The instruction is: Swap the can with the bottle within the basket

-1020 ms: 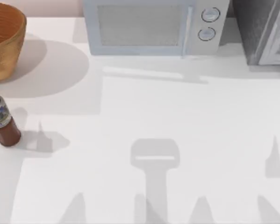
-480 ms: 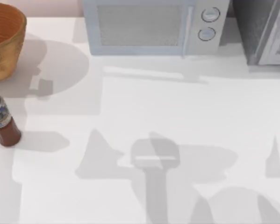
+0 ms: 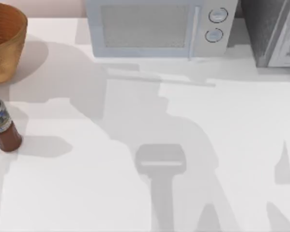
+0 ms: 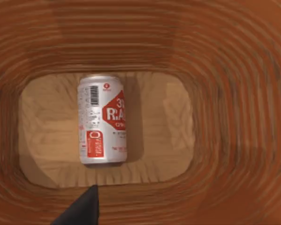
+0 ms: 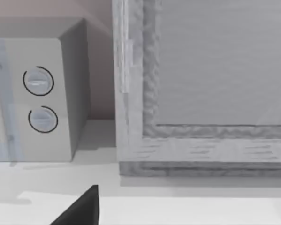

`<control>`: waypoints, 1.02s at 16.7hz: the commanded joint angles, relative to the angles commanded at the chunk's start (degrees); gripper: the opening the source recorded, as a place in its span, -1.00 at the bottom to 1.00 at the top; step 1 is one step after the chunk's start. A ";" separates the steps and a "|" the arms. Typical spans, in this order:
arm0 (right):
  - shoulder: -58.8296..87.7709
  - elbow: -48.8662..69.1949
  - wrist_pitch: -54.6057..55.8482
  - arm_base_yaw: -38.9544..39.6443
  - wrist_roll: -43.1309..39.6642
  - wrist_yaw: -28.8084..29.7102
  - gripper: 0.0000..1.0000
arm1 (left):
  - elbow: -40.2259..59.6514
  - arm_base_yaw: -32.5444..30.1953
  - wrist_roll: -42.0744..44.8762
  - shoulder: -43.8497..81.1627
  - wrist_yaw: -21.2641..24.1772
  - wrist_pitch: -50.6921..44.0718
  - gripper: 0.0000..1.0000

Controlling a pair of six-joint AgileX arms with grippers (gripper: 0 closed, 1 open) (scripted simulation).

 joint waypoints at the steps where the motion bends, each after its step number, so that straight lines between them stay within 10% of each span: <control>1: 0.00 0.00 0.00 0.00 0.00 0.00 1.00 | 5.03 0.65 0.45 5.05 0.59 -2.37 1.00; 8: 0.00 0.00 0.00 0.00 0.00 0.00 1.00 | 28.95 4.14 2.62 29.36 3.45 -13.60 1.00; 17: 0.00 0.00 0.00 0.00 0.00 0.00 1.00 | 31.42 3.93 2.58 31.45 3.75 -14.32 1.00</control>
